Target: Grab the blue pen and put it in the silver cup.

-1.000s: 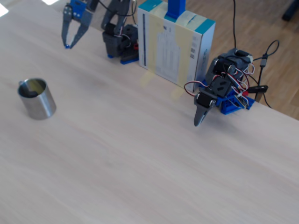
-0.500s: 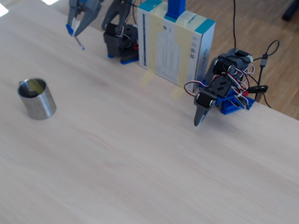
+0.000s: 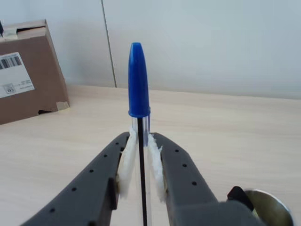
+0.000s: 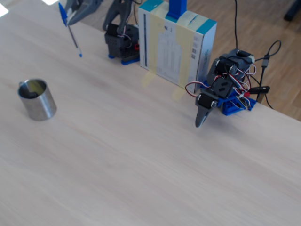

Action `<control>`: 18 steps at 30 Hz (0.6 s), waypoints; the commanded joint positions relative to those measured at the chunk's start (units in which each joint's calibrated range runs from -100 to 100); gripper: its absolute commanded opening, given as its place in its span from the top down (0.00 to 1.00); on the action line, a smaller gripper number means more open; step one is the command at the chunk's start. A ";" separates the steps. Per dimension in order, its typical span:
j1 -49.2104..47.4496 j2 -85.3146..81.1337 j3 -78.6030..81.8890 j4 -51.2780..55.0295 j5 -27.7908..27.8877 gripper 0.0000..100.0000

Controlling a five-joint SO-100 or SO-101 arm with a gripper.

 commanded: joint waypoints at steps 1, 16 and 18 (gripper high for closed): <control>0.02 -0.72 5.07 -11.63 -2.06 0.98; 7.61 -0.47 27.11 -46.30 -2.12 0.98; 9.01 -0.55 29.11 -48.96 -2.12 0.98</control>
